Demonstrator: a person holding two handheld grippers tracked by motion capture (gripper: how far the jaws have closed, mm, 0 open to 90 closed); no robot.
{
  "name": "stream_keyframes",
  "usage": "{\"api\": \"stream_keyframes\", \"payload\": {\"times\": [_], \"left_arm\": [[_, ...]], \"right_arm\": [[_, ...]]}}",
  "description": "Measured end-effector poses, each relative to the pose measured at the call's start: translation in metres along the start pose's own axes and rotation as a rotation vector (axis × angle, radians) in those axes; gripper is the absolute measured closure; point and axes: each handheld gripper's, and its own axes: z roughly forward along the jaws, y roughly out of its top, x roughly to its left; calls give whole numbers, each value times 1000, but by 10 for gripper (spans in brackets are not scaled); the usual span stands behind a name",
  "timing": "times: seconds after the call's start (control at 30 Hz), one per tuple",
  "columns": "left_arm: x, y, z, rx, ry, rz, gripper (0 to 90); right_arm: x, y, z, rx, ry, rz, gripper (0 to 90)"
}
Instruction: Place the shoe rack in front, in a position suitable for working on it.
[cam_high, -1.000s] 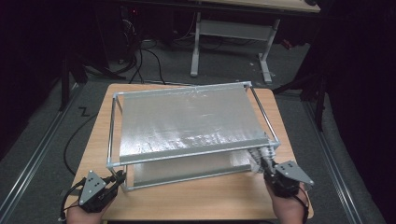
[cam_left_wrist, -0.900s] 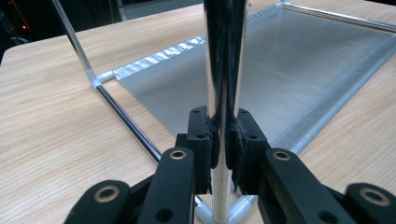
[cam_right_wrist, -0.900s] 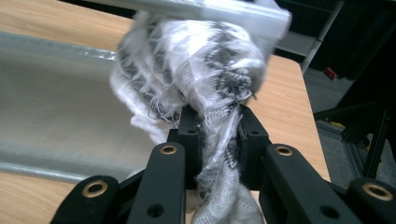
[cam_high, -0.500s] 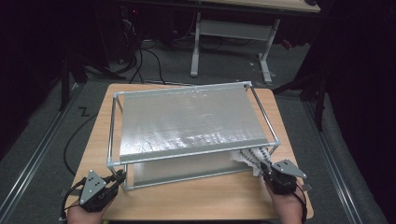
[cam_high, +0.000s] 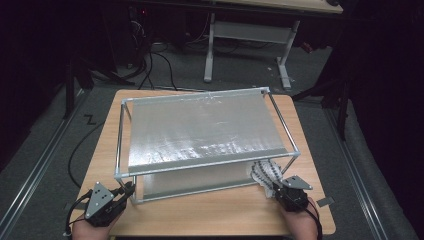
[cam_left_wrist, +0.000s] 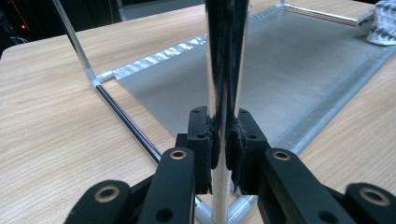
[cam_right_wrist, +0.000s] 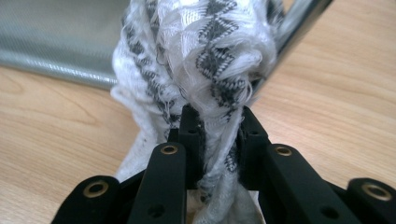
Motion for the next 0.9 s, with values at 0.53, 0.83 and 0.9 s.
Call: {"api": "stream_keyframes", "payload": {"times": [0.53, 0.83, 0.9], "left_arm": [[1, 1, 1, 3, 2, 2, 794], [1, 1, 1, 3, 1, 3, 793], [1, 1, 1, 3, 2, 3, 793]], "right_arm": [[-8, 38, -73, -299, -74, 30, 765], [-10, 41, -80, -327, -80, 32, 764], [-10, 41, -80, -327, -81, 31, 764]]}}
